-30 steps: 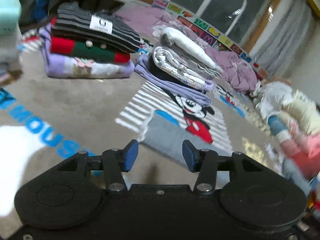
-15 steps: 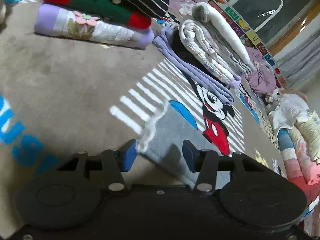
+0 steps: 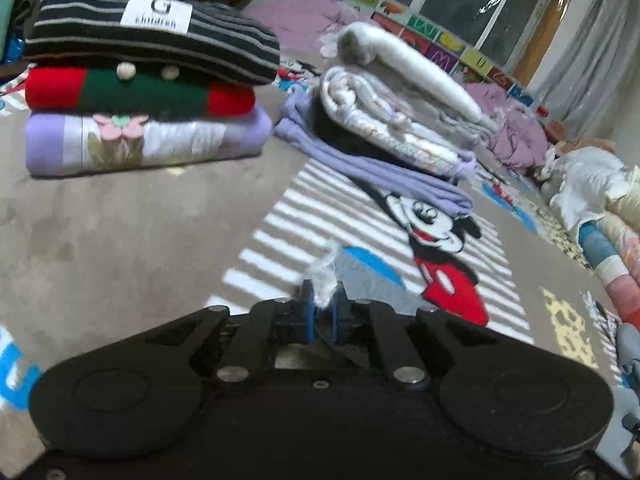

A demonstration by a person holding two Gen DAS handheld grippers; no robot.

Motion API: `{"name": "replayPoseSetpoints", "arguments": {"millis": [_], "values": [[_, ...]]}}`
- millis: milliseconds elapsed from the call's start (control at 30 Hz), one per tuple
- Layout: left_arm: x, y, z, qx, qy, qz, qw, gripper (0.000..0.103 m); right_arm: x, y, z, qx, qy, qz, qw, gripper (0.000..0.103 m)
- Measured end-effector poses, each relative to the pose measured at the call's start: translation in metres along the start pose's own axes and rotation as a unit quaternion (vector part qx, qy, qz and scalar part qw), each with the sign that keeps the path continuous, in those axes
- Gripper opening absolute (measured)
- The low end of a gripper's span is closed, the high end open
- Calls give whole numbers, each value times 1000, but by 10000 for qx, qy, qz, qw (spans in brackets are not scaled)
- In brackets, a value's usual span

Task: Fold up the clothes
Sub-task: 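Move both grippers over the grey sweater lying flat on the blanket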

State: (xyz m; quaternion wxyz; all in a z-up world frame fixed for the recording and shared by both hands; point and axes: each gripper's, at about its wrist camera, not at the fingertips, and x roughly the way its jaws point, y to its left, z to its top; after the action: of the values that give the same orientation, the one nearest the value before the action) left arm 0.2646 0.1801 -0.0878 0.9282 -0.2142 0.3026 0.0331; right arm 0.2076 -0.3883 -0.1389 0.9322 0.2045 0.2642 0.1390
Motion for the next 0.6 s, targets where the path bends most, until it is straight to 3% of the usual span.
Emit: {"name": "replayPoseSetpoints", "arguments": {"millis": [133, 267, 300, 333, 433, 600], "values": [[6, 3, -1, -54, 205, 250, 9995, 11, 3, -2, 0, 42, 78, -38, 10000, 30], [-10, -7, 2, 187, -29, 610, 9980, 23, -1, -10, 1, 269, 59, -272, 9993, 43], [-16, -13, 3, 317, -153, 666, 9972, 23, -5, -12, 2, 326, -36, -328, 9989, 52], [-23, -18, 2, 413, -256, 621, 9969, 23, -12, -14, 4, 357, -170, -428, 9983, 57], [-35, -43, -6, 808, -403, 212, 9957, 23, -34, -8, 6, 57, -578, -709, 9958, 57], [-24, -85, -35, 1424, 20, -469, 9887, 23, -41, 26, 1, -1027, -571, -364, 9924, 54]]}}
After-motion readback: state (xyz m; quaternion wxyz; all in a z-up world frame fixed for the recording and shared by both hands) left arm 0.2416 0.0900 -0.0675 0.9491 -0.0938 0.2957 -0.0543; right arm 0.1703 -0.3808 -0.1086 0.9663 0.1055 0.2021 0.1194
